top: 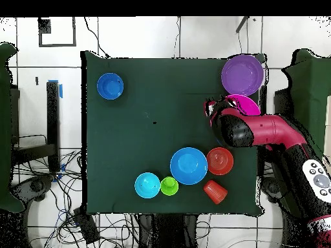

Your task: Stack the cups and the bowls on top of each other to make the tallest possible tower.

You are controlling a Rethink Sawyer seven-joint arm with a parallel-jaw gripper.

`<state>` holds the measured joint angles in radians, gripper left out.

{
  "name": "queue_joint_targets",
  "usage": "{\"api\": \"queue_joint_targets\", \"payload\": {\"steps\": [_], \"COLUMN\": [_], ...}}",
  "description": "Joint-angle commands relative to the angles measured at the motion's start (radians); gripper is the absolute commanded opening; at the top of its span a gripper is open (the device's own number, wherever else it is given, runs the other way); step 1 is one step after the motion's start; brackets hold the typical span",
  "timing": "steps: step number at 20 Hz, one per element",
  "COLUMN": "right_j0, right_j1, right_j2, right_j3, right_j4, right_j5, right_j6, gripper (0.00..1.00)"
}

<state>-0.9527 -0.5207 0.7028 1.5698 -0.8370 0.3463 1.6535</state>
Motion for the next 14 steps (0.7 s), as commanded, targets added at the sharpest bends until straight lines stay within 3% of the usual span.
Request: {"api": "queue_joint_targets", "payload": {"steps": [1,9,14], "right_j0": [0.041,0.088,0.073], "right_j1": [-0.041,-0.082,-0.072], "right_j2": [0.032,-0.014,-0.004], "right_j3": [-0.037,-0.026,-0.018], "right_j4": [-0.104,-0.136,-0.115], "right_j5": [0.103,0.101,0.102], "right_j6": [-0.305,-0.222,-0.205], "gripper": [1.0,1.0,1.0]}}
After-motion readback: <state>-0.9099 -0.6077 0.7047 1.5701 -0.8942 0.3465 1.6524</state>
